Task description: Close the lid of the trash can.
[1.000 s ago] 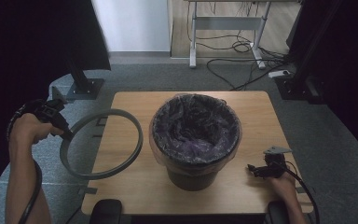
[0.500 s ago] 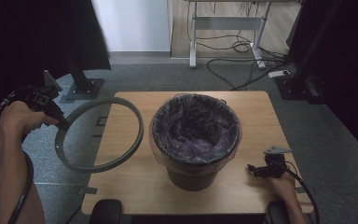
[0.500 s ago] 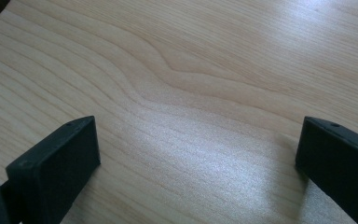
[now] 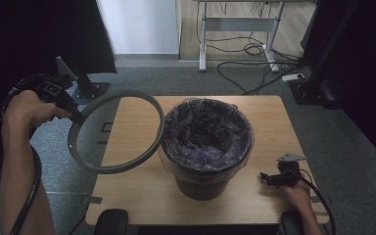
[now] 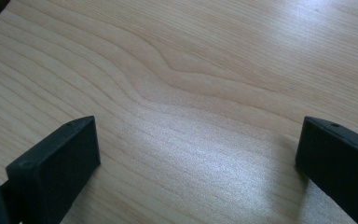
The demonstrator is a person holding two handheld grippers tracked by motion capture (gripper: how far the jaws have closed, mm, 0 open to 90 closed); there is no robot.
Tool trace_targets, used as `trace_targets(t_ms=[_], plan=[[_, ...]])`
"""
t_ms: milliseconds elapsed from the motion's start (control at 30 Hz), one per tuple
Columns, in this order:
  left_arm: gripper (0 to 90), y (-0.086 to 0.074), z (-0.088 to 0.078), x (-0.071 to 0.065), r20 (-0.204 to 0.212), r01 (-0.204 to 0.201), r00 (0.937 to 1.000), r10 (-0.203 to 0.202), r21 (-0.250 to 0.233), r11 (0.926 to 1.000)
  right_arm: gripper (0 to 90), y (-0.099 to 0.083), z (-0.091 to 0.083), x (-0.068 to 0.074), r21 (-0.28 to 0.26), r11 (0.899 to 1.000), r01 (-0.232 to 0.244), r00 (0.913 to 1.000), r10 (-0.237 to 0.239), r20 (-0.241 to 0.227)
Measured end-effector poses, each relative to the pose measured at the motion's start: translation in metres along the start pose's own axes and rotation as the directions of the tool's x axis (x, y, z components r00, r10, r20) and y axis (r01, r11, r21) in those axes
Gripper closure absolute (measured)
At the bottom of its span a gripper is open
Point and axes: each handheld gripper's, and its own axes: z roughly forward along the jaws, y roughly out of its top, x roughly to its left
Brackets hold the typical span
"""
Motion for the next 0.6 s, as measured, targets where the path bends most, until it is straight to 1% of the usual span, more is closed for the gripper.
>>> trace_targets(t_ms=[167, 233, 333, 433, 600], plan=[[79.0, 0.015, 0.003, -0.022, 0.011, -0.043, 0.9990, 0.043, 0.015, 0.9990, 0.0, 0.000, 0.000, 0.000, 0.000, 1.000, 0.000, 1.0000, 0.000, 0.000], [79.0, 0.021, 0.005, -0.031, 0.019, -0.064, 0.9978, 0.064, 0.022, 0.9977, 0.0, 0.000, 0.000, 0.000, 0.000, 1.000, 0.000, 1.0000, 0.000, 0.000], [79.0, 0.030, 0.007, -0.043, 0.018, -0.088, 0.9960, 0.088, 0.033, 0.9956, 0.0, 0.000, 0.000, 0.000, -0.001, 1.000, 0.000, 1.0000, 0.000, 0.000], [79.0, 0.038, 0.010, -0.056, 0.018, -0.113, 0.9935, 0.112, 0.044, 0.9927, 0.0, 0.000, 0.000, 0.000, -0.002, 1.000, 0.006, 1.0000, -0.006, -0.006], [79.0, 0.050, 0.012, -0.079, 0.026, -0.155, 0.9878, 0.154, 0.057, 0.9863, 0.0, 0.000, 0.000, 0.000, 0.000, 1.000, 0.010, 0.9999, -0.010, -0.009]])
